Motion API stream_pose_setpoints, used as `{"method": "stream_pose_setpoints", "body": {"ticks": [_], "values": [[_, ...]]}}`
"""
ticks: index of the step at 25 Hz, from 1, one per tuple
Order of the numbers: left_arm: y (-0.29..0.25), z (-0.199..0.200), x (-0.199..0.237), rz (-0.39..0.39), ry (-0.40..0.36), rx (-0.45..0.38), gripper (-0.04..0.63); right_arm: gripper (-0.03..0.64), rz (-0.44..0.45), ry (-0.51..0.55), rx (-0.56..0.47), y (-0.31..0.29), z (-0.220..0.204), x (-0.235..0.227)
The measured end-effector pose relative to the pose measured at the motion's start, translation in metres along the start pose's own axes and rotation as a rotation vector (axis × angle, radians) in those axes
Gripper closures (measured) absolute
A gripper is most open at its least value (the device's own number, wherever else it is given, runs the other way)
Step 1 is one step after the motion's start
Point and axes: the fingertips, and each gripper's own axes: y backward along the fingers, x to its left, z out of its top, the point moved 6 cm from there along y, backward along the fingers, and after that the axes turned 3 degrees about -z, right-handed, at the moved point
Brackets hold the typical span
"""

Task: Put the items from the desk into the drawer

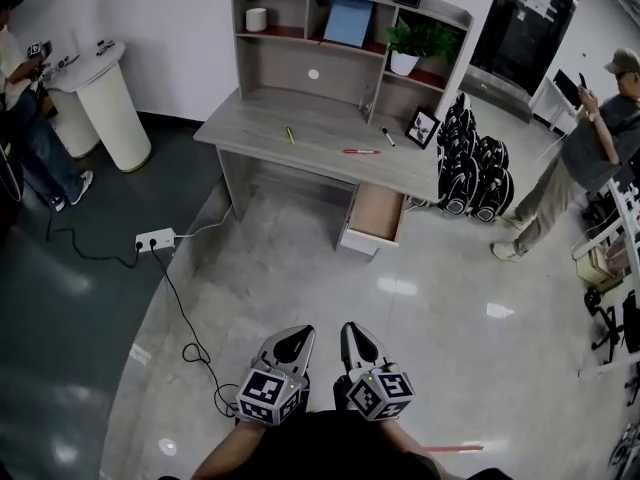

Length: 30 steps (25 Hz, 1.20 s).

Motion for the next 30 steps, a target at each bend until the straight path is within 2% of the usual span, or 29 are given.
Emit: {"method": "stream_pose_setpoints", "body": {"ticks": [10,26,30], "values": [[-0.05,0.033,0.074,-0.025,0.011,0.037,0.595,0.601,-0.002,0.058,0.059,-0.095,0.015,0.003],[-0.11,0.082,0.183,-0.057,-0.005,0.032,0.595,0.601,0.009,0.109,0.046,-0.222,0.036,0.015],[-0.116,0.085,0.197,-0.065,0.056,0.02,0.595,0.601,0.003,0.113,0.055,-0.234,0.032,0.02]]}}
